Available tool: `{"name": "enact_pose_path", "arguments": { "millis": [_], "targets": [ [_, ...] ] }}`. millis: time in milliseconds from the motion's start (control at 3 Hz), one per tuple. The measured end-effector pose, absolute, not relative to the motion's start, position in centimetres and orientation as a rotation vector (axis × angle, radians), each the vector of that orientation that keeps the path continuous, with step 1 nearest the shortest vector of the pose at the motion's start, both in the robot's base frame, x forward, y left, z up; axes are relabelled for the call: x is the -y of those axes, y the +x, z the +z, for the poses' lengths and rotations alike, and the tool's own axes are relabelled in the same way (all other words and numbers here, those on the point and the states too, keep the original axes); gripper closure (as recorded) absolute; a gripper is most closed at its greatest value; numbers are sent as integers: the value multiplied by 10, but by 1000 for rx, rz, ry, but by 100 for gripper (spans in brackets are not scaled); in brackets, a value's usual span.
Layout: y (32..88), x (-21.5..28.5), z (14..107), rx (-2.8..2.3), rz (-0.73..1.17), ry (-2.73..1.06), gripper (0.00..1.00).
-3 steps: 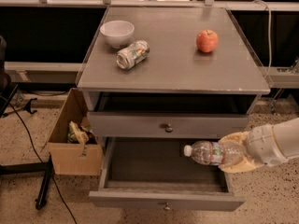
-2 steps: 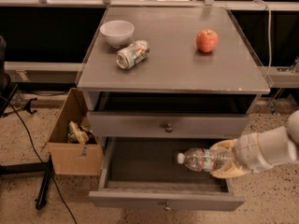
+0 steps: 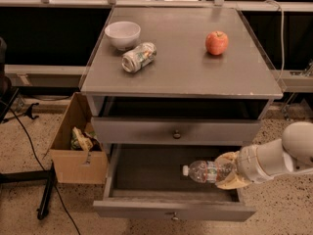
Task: Place water bottle into middle drawer
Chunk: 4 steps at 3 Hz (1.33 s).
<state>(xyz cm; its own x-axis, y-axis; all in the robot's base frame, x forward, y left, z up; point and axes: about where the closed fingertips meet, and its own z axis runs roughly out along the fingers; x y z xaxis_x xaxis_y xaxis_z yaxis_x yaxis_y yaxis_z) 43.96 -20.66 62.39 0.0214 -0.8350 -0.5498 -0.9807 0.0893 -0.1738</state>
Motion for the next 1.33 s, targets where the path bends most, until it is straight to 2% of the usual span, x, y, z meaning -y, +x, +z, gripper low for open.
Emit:
{"name": "enact_pose_path", "arguments": {
  "millis": [667, 1000, 1333],
  "targets": [
    [456, 192, 575, -1781, 361, -1797, 100],
    [489, 169, 516, -1719, 329, -1809, 100],
    [489, 169, 514, -1720, 332, -1810, 100]
  ]
}}
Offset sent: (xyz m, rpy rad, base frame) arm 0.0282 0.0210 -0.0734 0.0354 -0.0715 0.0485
